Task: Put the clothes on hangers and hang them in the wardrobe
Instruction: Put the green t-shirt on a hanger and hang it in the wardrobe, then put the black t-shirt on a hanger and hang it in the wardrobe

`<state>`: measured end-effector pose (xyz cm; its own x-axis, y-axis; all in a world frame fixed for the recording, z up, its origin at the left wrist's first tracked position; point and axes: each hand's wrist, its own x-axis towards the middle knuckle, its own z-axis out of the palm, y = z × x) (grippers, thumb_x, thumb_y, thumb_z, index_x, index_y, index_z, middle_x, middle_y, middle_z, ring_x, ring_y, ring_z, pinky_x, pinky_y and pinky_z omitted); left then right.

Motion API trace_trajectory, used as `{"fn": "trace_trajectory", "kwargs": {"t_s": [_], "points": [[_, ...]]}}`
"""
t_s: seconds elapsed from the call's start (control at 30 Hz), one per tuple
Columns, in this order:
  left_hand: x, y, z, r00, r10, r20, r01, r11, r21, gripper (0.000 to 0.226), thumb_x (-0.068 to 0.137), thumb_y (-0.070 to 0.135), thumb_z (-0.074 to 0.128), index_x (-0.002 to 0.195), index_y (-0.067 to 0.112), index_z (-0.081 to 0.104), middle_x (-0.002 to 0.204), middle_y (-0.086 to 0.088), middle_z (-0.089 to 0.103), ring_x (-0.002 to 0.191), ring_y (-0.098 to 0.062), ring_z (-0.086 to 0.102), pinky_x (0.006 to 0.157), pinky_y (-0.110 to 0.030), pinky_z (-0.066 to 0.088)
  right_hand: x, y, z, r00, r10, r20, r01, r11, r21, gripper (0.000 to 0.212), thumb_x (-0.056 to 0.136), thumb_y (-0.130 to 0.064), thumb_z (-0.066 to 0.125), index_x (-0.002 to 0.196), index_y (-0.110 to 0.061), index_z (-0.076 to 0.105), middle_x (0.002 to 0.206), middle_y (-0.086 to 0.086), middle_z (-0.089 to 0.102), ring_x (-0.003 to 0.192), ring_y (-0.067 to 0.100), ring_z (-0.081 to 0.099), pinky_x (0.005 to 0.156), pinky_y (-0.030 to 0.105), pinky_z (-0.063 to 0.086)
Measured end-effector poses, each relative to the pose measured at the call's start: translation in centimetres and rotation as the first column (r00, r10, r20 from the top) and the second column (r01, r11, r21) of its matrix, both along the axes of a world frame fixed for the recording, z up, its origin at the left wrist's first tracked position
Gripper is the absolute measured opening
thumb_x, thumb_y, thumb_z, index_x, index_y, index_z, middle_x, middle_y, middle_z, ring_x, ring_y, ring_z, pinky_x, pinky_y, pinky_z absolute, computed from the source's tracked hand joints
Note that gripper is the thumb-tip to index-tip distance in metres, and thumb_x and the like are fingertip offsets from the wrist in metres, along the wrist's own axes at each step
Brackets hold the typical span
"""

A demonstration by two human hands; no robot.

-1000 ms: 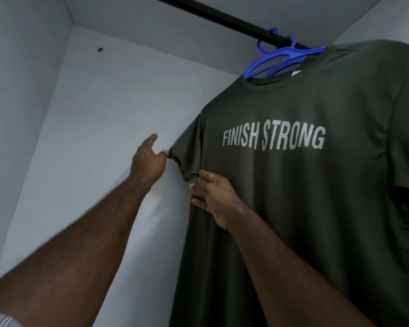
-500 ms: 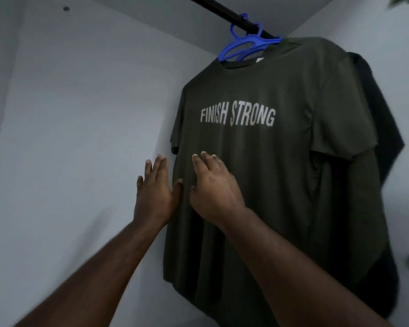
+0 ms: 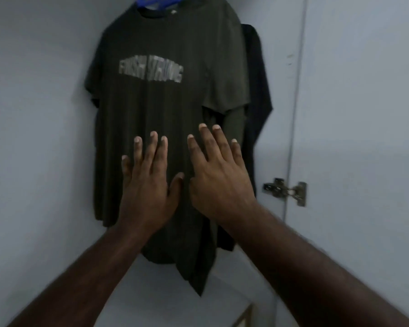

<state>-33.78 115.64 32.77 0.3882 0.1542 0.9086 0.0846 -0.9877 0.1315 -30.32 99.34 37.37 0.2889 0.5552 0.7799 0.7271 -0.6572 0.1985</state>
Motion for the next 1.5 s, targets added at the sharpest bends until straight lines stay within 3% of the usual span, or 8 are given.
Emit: {"fn": "trace_trajectory", "kwargs": {"t_s": [0.2, 0.37, 0.73, 0.9, 1.1, 1.37, 1.5], "points": [[1.5, -14.6, -1.3, 0.984, -0.178, 0.011, 0.178, 0.983, 0.045, 0.077, 0.100, 0.059, 0.019, 0.160, 0.013, 0.007, 0.169, -0.005, -0.001, 0.155, -0.024, -0.012, 0.123, -0.057, 0.001, -1.7, -13.6, -2.1, 0.979, -0.177, 0.102, 0.172, 0.984, 0.056, 0.069, 0.095, -0.034, 0.048, 0.156, -0.013, 0.025, 0.166, 0.013, 0.011, 0.154, 0.033, 0.003, 0.121, 0.059, 0.013], [2.2, -26.9, -2.2, 0.924, -0.381, -0.005, 0.381, 0.923, 0.061, 0.074, 0.100, 0.050, 0.024, 0.160, 0.011, 0.009, 0.169, -0.008, 0.000, 0.155, -0.027, -0.010, 0.123, -0.059, 0.003, -3.7, -25.7, -3.1, 0.932, -0.349, 0.097, 0.348, 0.937, 0.036, 0.069, 0.096, -0.030, 0.046, 0.158, -0.013, 0.021, 0.167, 0.014, 0.007, 0.154, 0.033, -0.002, 0.122, 0.059, 0.010], [2.6, -53.0, -4.9, 0.650, -0.755, -0.088, 0.760, 0.643, 0.092, 0.076, 0.098, 0.047, 0.029, 0.161, 0.015, 0.002, 0.169, -0.006, -0.004, 0.155, -0.025, -0.012, 0.123, -0.060, 0.003, -8.7, -49.5, -7.0, 0.684, -0.728, 0.043, 0.723, 0.685, 0.095, 0.073, 0.092, -0.023, 0.052, 0.158, -0.012, 0.024, 0.167, 0.014, 0.011, 0.155, 0.032, 0.002, 0.122, 0.059, 0.013], [3.2, -62.5, -6.6, 0.453, -0.885, -0.105, 0.889, 0.442, 0.117, 0.074, 0.097, 0.041, 0.031, 0.161, 0.013, 0.007, 0.169, -0.007, 0.000, 0.155, -0.027, -0.008, 0.122, -0.061, 0.005, -10.0, -57.0, -8.9, 0.520, -0.853, 0.035, 0.844, 0.520, 0.134, 0.077, 0.087, -0.020, 0.059, 0.156, -0.011, 0.027, 0.166, 0.015, 0.016, 0.154, 0.032, 0.007, 0.121, 0.059, 0.016], [2.1, -74.2, -9.7, 0.166, -0.974, -0.154, 0.981, 0.147, 0.127, 0.070, 0.102, 0.039, 0.032, 0.160, 0.009, 0.009, 0.169, -0.012, 0.003, 0.155, -0.031, -0.005, 0.121, -0.064, 0.006, -13.3, -65.5, -12.4, 0.271, -0.960, -0.075, 0.953, 0.257, 0.157, 0.080, 0.084, -0.020, 0.064, 0.156, -0.011, 0.030, 0.165, 0.014, 0.019, 0.154, 0.032, 0.010, 0.120, 0.059, 0.020], [-5.2, -88.9, -13.9, -0.191, -0.954, -0.233, 0.974, -0.213, 0.077, 0.066, 0.104, 0.036, 0.034, 0.160, 0.009, 0.012, 0.169, -0.011, 0.003, 0.155, -0.030, -0.005, 0.122, -0.062, 0.006, -22.1, -75.9, -16.6, -0.048, -0.985, -0.164, 0.987, -0.072, 0.142, 0.076, 0.081, -0.019, 0.053, 0.154, -0.010, 0.035, 0.164, 0.014, 0.024, 0.153, 0.032, 0.015, 0.120, 0.058, 0.020], [-10.8, -96.0, -15.6, -0.335, -0.914, -0.229, 0.933, -0.355, 0.052, 0.065, 0.103, 0.027, 0.042, 0.159, 0.009, 0.017, 0.168, -0.011, 0.008, 0.156, -0.029, -0.001, 0.122, -0.062, 0.007, -27.8, -81.0, -18.3, -0.184, -0.967, -0.175, 0.963, -0.213, 0.164, 0.075, 0.081, -0.015, 0.061, 0.152, -0.009, 0.037, 0.162, 0.013, 0.028, 0.153, 0.032, 0.018, 0.121, 0.056, 0.018]]}}
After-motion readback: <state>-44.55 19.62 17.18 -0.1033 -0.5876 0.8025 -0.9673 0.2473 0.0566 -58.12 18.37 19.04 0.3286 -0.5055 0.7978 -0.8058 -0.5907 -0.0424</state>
